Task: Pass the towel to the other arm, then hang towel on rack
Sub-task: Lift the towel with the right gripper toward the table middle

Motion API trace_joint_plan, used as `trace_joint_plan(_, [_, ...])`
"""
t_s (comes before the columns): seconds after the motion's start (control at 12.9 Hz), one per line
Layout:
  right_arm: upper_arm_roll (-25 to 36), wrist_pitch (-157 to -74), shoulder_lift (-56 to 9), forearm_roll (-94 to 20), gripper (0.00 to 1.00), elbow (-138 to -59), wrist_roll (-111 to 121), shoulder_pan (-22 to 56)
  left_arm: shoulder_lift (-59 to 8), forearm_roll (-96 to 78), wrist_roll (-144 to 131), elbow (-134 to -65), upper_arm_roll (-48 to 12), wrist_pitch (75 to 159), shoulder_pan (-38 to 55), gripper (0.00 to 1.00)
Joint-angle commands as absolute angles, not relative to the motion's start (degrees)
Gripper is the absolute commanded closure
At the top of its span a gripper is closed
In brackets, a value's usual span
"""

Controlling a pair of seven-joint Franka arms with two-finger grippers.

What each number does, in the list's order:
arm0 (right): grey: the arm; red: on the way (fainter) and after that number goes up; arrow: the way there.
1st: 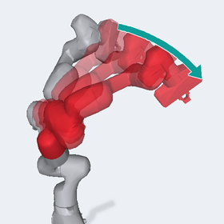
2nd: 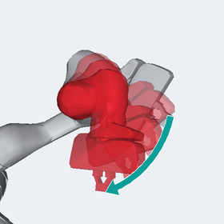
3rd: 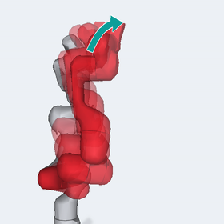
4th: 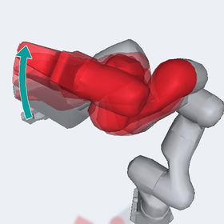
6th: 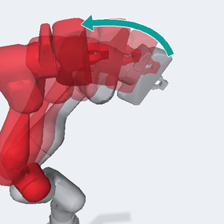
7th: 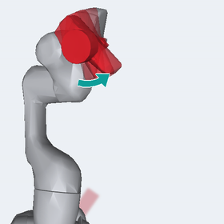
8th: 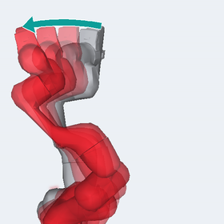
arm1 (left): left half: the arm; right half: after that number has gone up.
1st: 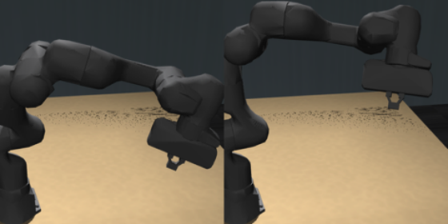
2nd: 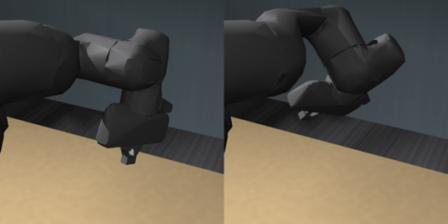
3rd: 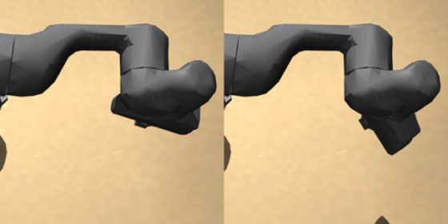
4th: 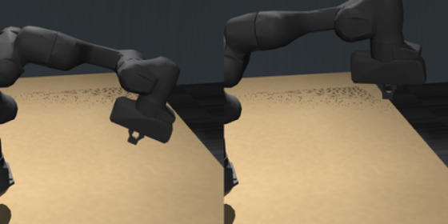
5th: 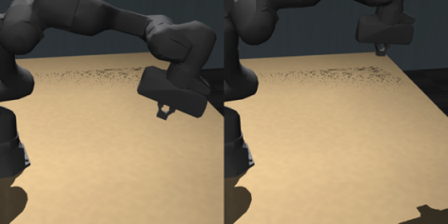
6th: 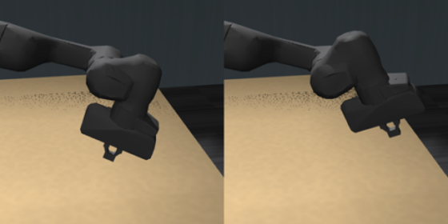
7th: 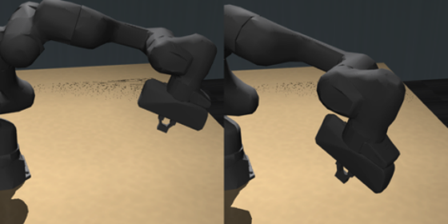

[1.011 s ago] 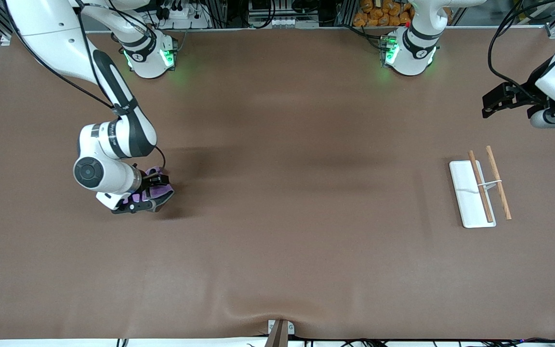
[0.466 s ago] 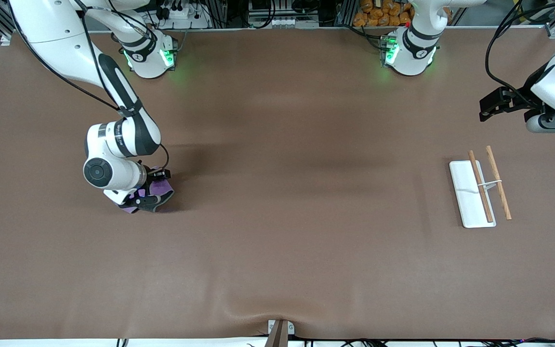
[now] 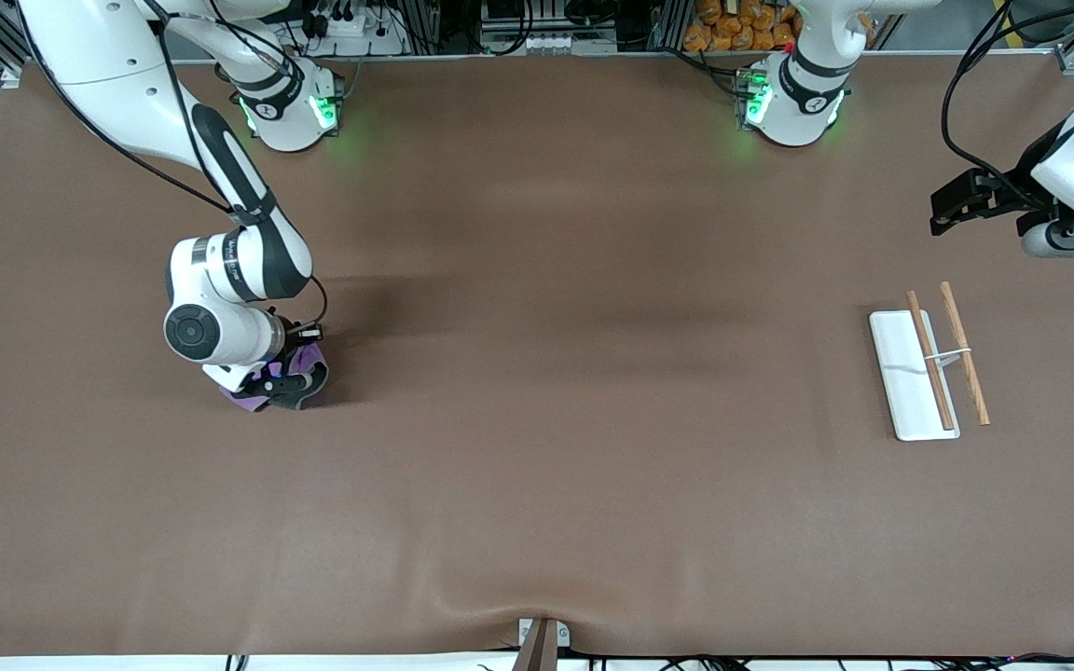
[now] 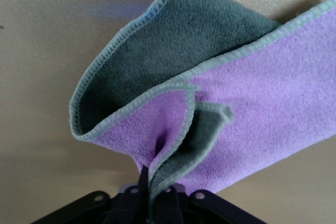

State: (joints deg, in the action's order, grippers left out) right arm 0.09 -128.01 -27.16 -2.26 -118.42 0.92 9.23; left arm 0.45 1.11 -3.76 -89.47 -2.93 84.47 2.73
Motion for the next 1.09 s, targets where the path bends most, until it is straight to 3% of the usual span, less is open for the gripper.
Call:
trace_joint_plan(0.0, [0.3,-125.5,-25.4,-2.9,1.00,-118.0,0.7,9.4,1.2,0.4,-4.0,-89.9,-3.2,84.9,2.2,0.00])
trace_joint_plan(0.54, [0.2,-116.3,-21.9,-6.2,1.00,-111.5,-2.0,9.8,1.8,0.4,-3.6,-91.0,-3.2,84.5,2.2,0.00])
trace_joint_plan(1.01, [0.1,-106.8,-21.6,-9.7,1.00,-100.7,-12.3,13.4,1.5,0.3,-4.8,-90.8,-4.7,84.6,3.0,0.00])
